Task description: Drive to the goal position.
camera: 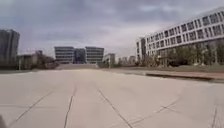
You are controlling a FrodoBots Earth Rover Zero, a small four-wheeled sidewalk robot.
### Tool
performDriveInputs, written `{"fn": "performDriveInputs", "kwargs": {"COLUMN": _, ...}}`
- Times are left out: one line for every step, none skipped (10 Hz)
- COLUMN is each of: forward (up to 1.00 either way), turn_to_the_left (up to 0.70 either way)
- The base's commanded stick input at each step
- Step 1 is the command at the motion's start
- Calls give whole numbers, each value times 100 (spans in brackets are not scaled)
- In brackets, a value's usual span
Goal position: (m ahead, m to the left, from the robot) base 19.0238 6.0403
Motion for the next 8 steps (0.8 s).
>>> {"fn": "performDriveInputs", "kwargs": {"forward": 70, "turn_to_the_left": 0}}
{"fn": "performDriveInputs", "kwargs": {"forward": 70, "turn_to_the_left": 0}}
{"fn": "performDriveInputs", "kwargs": {"forward": 70, "turn_to_the_left": 0}}
{"fn": "performDriveInputs", "kwargs": {"forward": 70, "turn_to_the_left": 0}}
{"fn": "performDriveInputs", "kwargs": {"forward": 70, "turn_to_the_left": 0}}
{"fn": "performDriveInputs", "kwargs": {"forward": 70, "turn_to_the_left": 0}}
{"fn": "performDriveInputs", "kwargs": {"forward": 70, "turn_to_the_left": 0}}
{"fn": "performDriveInputs", "kwargs": {"forward": 70, "turn_to_the_left": 0}}
